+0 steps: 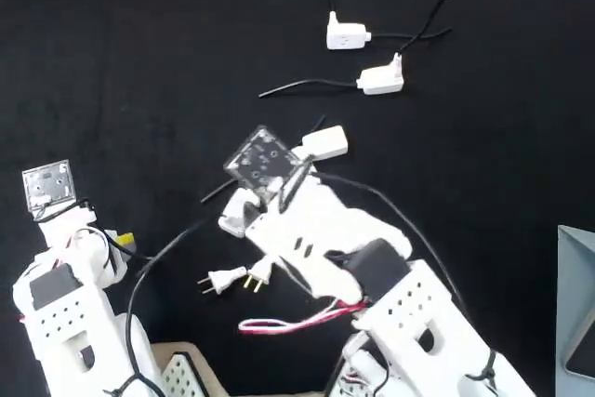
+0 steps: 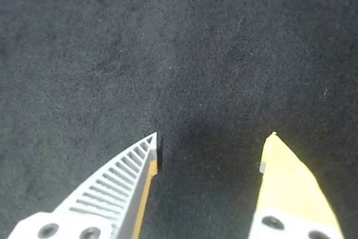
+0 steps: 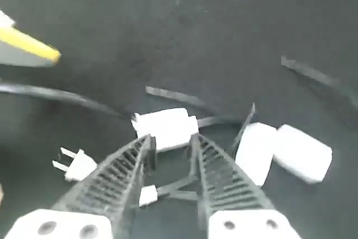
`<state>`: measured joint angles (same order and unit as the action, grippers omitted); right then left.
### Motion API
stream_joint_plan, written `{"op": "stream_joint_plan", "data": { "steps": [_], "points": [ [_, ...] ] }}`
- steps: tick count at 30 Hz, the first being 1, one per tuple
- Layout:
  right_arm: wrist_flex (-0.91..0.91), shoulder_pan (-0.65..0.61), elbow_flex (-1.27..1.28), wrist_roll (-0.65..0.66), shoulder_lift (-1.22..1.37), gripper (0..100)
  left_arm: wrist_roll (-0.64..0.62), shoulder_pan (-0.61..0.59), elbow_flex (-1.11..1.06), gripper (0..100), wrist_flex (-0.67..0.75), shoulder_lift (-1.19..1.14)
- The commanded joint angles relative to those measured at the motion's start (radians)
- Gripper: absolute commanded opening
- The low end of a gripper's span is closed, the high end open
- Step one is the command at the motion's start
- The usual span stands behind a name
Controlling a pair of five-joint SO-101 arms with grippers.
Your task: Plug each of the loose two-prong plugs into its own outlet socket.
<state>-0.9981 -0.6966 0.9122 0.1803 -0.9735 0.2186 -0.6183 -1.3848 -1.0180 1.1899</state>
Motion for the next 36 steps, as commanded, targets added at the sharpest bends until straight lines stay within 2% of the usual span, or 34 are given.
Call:
{"op": "stream_joint_plan", "data": {
  "steps": [1,5,10,14,20,25,29,36],
  "points": [
    [-0.003,0.071,0.036,-0.043,-0.028,7.5,0.000,-0.002,0.004,30,0.015,0.012],
    [0.008,0.193,0.094,-0.080,-0.028,7.5,0.000,-0.012,0.059,30,-0.009,0.012],
    [0.181,0.373,0.209,-0.078,-0.027,7.4,0.068,0.001,0.354,30,-0.261,0.005],
    [0.219,0.420,0.243,-0.080,-0.022,7.4,0.129,0.015,0.619,30,-0.466,0.000],
    [0.226,0.468,0.243,-0.080,-0.022,7.4,0.166,0.136,0.881,29,-0.671,-0.087],
    [0.227,0.470,0.246,-0.080,-0.022,7.4,0.144,0.189,1.072,29,-0.707,-0.287],
    [0.227,0.486,0.246,-0.080,-0.022,7.4,0.112,0.346,1.193,29,-0.706,-0.500],
    [0.227,0.612,0.232,-0.069,-0.028,7.4,0.069,0.595,1.372,30,-0.692,-0.895]
  ]
}}
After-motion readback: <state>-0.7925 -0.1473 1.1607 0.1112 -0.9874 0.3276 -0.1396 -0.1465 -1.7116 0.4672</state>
